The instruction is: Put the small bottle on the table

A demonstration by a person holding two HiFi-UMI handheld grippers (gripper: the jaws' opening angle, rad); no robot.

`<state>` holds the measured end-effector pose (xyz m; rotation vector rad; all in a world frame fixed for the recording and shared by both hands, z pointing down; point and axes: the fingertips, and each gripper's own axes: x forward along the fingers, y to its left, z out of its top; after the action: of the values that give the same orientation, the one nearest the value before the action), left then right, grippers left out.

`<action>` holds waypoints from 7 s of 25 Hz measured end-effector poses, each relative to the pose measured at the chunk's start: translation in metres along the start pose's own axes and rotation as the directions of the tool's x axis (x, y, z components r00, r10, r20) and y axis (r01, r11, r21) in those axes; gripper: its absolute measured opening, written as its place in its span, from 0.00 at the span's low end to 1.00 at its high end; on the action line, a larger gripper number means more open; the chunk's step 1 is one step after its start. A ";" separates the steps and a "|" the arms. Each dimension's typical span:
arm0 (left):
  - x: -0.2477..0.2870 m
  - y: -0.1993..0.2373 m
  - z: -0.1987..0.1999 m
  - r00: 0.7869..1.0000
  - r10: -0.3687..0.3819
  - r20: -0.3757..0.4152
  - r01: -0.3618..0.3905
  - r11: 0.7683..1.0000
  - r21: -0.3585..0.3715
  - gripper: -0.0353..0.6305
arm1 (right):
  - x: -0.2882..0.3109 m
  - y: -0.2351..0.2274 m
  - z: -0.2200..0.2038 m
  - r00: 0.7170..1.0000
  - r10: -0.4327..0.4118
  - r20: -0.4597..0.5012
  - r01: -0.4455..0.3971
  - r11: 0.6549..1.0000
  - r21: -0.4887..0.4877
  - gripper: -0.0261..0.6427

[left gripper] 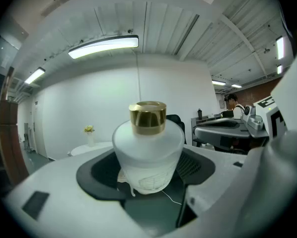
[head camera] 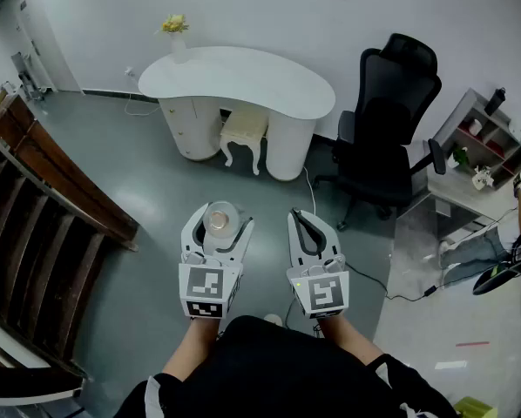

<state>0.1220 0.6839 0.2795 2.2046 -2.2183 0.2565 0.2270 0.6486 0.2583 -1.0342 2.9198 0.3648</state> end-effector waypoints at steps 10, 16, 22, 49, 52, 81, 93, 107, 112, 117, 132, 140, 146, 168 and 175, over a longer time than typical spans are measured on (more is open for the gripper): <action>0.016 -0.005 0.008 0.999 0.035 0.039 -0.035 0.999 -0.004 0.55 | 0.004 -0.021 -0.010 1.000 0.015 0.019 -0.014 1.000 -0.012 0.07; 0.033 -0.010 0.008 0.998 0.051 0.043 -0.050 0.999 -0.015 0.55 | 0.011 -0.041 -0.013 0.999 0.020 0.048 -0.021 1.000 0.023 0.07; 0.051 -0.010 0.006 0.998 0.045 0.034 -0.045 0.999 -0.001 0.55 | 0.023 -0.054 -0.024 0.999 0.013 0.041 -0.015 0.999 0.031 0.07; 0.292 0.145 0.003 0.996 -0.087 0.009 0.087 0.996 0.010 0.55 | 0.294 -0.135 -0.082 0.996 -0.090 -0.023 0.091 0.995 0.042 0.07; 0.317 0.162 0.002 0.994 -0.108 0.011 0.108 0.994 0.009 0.55 | 0.321 -0.144 -0.087 0.993 -0.111 -0.027 0.112 0.993 0.037 0.07; 0.441 0.219 -0.004 0.985 -0.174 0.002 0.174 0.985 -0.016 0.55 | 0.437 -0.197 -0.107 0.991 -0.134 -0.023 0.134 0.991 -0.005 0.07; 0.557 0.234 0.009 0.991 -0.137 0.012 0.137 0.990 -0.040 0.55 | 0.537 -0.277 -0.132 0.998 -0.064 -0.024 0.064 0.998 -0.009 0.07; 0.688 0.251 0.026 0.997 -0.075 -0.018 0.074 0.996 -0.050 0.55 | 0.647 -0.363 -0.166 0.998 0.027 -0.053 -0.026 0.999 0.018 0.07; 0.719 0.251 0.024 0.997 -0.073 -0.026 0.072 0.996 -0.050 0.55 | 0.662 -0.373 -0.189 0.992 0.079 -0.102 -0.078 0.997 0.016 0.07; 0.741 0.246 0.015 0.994 -0.097 -0.053 0.095 0.994 -0.046 0.55 | 0.674 -0.383 -0.199 0.994 0.074 -0.079 -0.073 0.997 0.024 0.07; 0.810 0.252 0.014 0.969 -0.216 -0.120 0.218 0.976 0.005 0.55 | 0.713 -0.410 -0.219 0.981 0.024 -0.193 -0.015 0.999 0.046 0.07; 0.854 0.244 0.000 0.947 -0.286 -0.146 0.293 0.956 0.030 0.55 | 0.726 -0.433 -0.245 0.969 -0.039 -0.245 0.052 0.998 0.045 0.07; 0.887 0.230 -0.017 0.920 -0.346 -0.182 0.358 0.933 0.035 0.55 | 0.728 -0.452 -0.269 0.956 -0.081 -0.281 0.103 0.993 0.065 0.07; 0.965 0.174 -0.077 0.841 -0.493 -0.225 0.514 0.857 0.043 0.55 | 0.734 -0.505 -0.341 0.949 -0.190 -0.250 0.198 0.980 0.006 0.07; 0.987 0.162 -0.096 0.831 -0.502 -0.240 0.523 0.852 0.026 0.55 | 0.739 -0.517 -0.361 0.945 -0.213 -0.249 0.219 0.976 -0.003 0.07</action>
<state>-0.0620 -0.2849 0.4714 2.5602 -1.4524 0.5683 -0.0066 -0.2791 0.4272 -1.4793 2.9650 0.2033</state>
